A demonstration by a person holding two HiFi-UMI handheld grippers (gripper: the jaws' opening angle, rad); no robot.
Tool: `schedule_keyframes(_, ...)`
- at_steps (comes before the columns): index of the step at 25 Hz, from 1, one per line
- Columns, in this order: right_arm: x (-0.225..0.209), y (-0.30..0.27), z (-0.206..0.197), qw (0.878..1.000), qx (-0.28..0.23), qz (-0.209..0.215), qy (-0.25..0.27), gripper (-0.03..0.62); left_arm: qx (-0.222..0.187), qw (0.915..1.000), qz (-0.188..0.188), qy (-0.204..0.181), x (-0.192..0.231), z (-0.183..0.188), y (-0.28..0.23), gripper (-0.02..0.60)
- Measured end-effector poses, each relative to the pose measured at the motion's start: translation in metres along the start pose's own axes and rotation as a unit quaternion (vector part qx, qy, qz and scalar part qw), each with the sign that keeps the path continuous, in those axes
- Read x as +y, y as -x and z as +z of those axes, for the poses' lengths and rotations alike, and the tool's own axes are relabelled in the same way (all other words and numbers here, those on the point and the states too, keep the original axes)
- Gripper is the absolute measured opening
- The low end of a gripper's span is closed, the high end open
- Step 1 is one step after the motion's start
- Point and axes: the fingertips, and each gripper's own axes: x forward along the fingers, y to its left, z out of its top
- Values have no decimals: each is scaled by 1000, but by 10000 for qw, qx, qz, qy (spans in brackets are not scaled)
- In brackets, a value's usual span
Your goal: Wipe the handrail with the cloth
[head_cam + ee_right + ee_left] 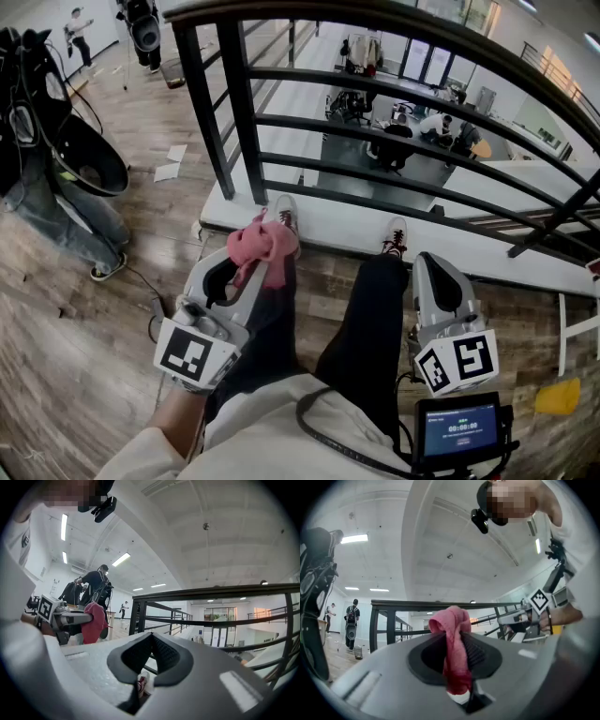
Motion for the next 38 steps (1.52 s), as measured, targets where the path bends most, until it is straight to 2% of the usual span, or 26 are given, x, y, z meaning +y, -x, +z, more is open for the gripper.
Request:
schedule_keyframes(8, 9, -2, -14, 9998, 68, 90, 157, 2, 21, 9999, 57, -114, 1, -3, 3, 80)
schedule_keyframes(14, 2, -19, -16, 9994, 147, 149, 281, 2, -51, 9996, 228, -160, 12, -1, -21, 81)
schedule_keyframes(20, -15, -58, -14, 9994, 59, 337, 111, 2, -34, 9990, 271, -368, 38, -12, -64, 81)
schedule_keyframes(22, -16, -70, -17, 9988, 18, 467, 149, 2, 29, 9979, 376, -521, 52, -22, -72, 81)
schedule_keyframes(25, -24, -93, -18, 9982, -29, 544, 239, 3, -25, 9972, 568, -477, 75, -27, -90, 81)
schedule_keyframes(30, -41, -133, -7, 9988, -158, 430, 161, 3, 55, 9972, 639, -383, 106, -36, -120, 81)
schedule_keyframes(38, -72, -177, -17, 9995, -16, 248, -201, 2, 69, 9973, 635, -356, 131, -49, -163, 81)
